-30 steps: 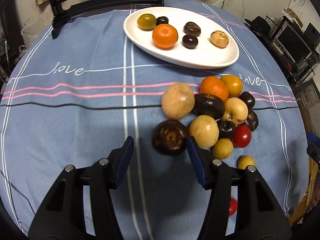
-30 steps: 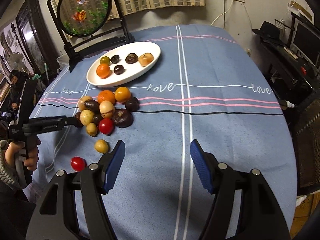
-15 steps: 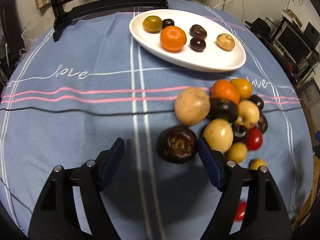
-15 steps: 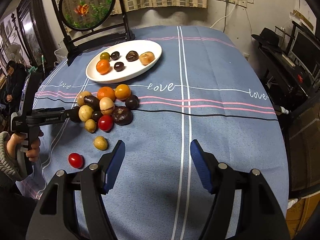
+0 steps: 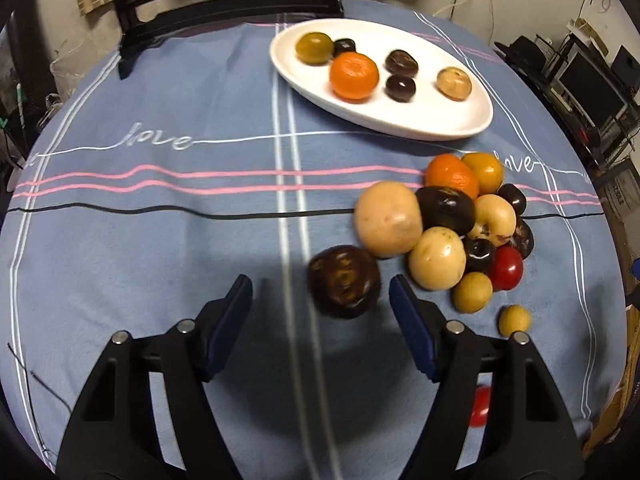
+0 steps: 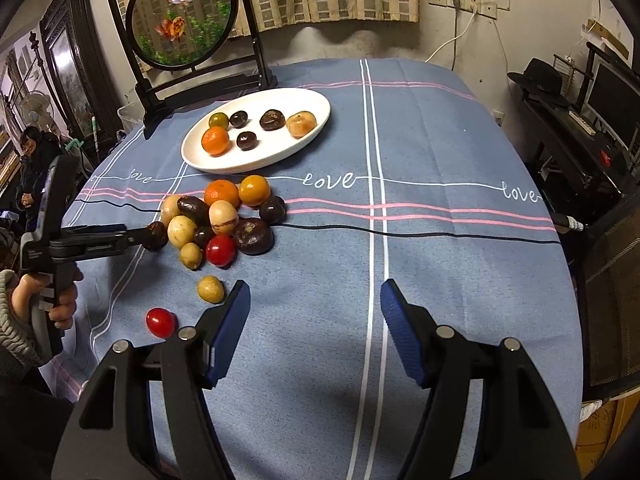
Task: Organize fruits
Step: 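Lower the left tool onto a large dark brown fruit and close it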
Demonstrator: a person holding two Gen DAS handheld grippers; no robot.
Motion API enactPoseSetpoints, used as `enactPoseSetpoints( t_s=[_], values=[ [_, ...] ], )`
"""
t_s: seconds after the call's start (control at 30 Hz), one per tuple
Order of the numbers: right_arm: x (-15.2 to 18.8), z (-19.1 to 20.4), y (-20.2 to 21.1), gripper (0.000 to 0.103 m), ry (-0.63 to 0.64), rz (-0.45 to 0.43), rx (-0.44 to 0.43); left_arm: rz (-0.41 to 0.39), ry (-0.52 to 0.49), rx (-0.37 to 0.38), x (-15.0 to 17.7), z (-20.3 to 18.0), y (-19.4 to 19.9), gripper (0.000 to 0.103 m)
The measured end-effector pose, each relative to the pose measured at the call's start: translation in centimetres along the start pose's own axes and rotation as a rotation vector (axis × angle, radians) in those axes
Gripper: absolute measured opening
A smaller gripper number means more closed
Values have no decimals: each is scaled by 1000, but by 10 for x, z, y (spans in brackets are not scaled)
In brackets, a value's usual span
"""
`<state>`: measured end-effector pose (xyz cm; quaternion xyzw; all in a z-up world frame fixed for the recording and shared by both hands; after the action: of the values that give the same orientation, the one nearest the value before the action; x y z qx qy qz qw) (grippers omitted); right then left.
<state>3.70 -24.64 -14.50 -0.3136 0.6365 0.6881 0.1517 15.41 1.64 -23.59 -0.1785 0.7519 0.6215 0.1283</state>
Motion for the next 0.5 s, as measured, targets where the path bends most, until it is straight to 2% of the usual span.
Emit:
enactPoseSetpoints(
  t_s=[0.07,0.23,0.33,0.5],
  values=[
    [3,-3,3,68,-8,-1,10,23,6,13,1,-2,-7,57],
    [10,-13,10,68,-46,-4,32,21,-21,12,4,-4,-14,55],
    [10,-13,11,68,-52,-6,28,8,-25,14,3,-3,-13,44],
    [5,0,6,68,-7,-3,-4,-3,0,11,7,7,-1,43]
  ],
)
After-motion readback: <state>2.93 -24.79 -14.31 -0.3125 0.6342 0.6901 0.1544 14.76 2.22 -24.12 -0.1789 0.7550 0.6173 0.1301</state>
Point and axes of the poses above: each gripper's, at about its wrist camera, not at the fingertips, and y roughly against the way its jaws point, z to its left, x to its underside, the point moved 8 cm from there along -y, roughly the way its jaws point, and after that the axes turned 12 degrees about y, right-handed, at the moved point
